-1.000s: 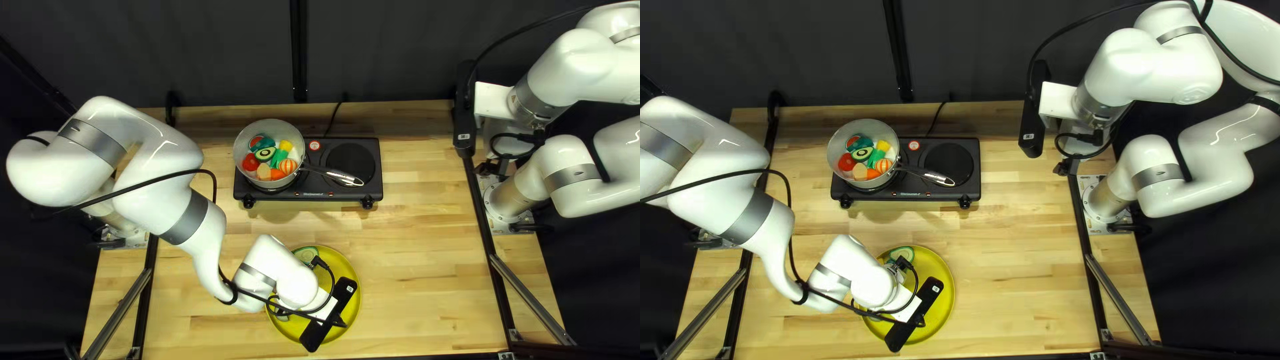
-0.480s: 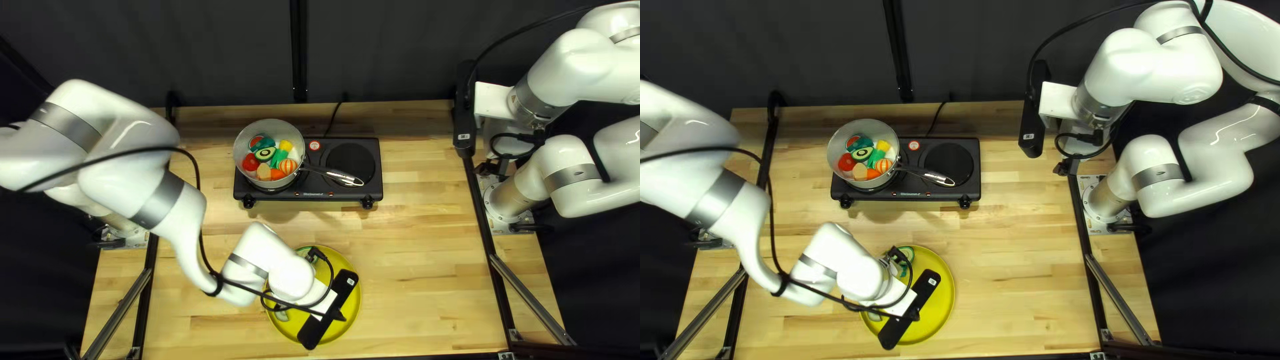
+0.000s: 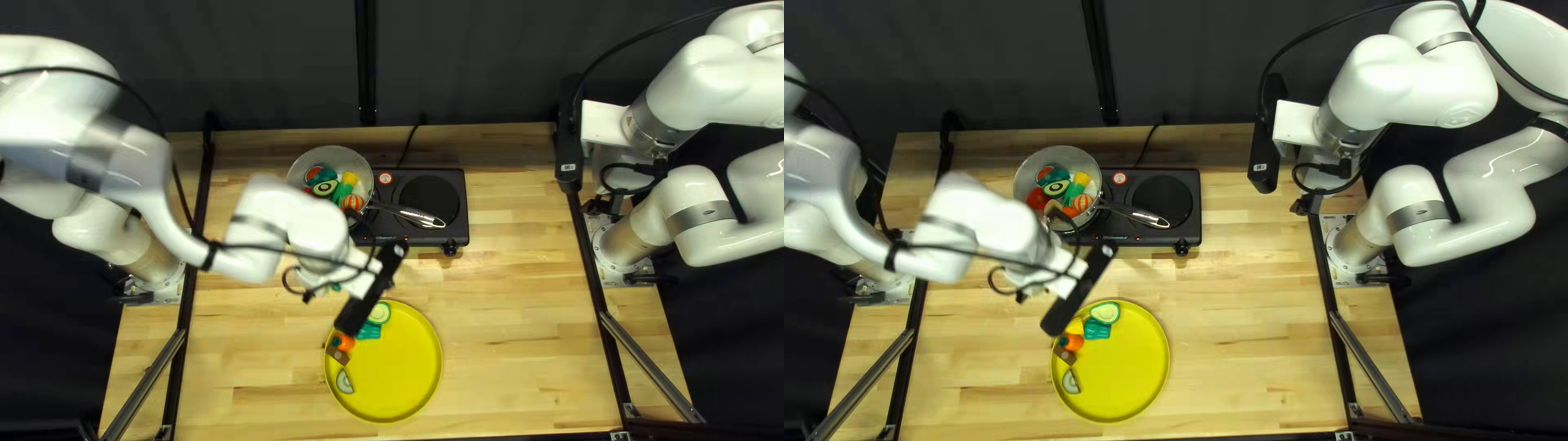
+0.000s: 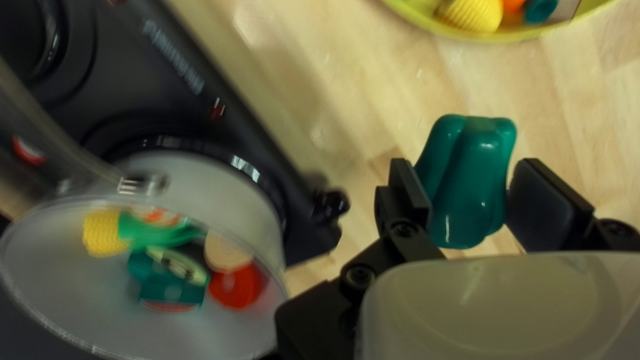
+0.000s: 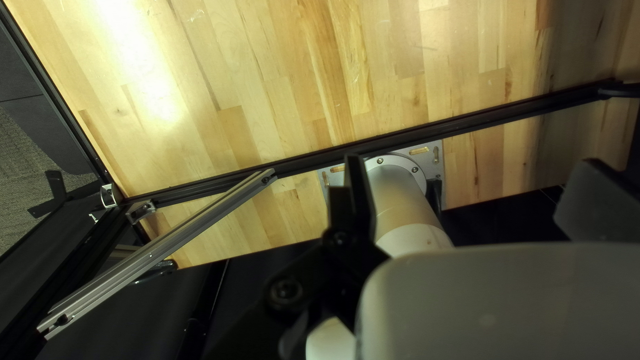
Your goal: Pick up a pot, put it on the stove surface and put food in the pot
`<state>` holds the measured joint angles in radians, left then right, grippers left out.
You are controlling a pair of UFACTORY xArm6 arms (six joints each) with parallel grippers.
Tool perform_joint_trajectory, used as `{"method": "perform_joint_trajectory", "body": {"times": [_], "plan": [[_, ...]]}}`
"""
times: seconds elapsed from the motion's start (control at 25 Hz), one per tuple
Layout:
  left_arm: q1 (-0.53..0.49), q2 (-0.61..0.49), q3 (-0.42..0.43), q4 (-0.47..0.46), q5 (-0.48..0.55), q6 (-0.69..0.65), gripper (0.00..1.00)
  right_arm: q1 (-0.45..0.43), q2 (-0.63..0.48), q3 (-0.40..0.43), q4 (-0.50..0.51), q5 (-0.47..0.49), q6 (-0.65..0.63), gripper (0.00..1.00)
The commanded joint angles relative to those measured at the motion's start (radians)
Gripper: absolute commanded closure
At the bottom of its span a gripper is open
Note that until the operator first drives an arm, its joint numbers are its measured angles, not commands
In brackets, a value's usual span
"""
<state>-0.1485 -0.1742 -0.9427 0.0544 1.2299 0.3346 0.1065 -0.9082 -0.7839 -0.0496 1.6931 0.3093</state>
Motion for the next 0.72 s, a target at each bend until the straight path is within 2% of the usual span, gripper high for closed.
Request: {"method": "perform_joint_trajectory", "body": {"times": [0.04, 0.12, 0.28, 0.72], "plan": [[0.138, -0.029, 0.006, 0.002, 0.05, 0.096, 1.0, 0.0, 0.0, 0.0, 0.0, 0.0, 0.0, 0.0], [0.205, -0.028, -0.013, 0.014, 0.072, 0.142, 1.0, 0.0, 0.0, 0.0, 0.0, 0.0, 0.0, 0.0], [0.261, 0.009, -0.065, 0.031, 0.088, 0.178, 1.0, 0.0, 0.0, 0.0, 0.0, 0.0, 0.0, 0.0], [0.273, 0.064, -0.067, 0.055, -0.029, 0.183, 1.0, 0.0, 0.0, 0.0, 0.0, 0.0, 0.0, 0.0]]}}
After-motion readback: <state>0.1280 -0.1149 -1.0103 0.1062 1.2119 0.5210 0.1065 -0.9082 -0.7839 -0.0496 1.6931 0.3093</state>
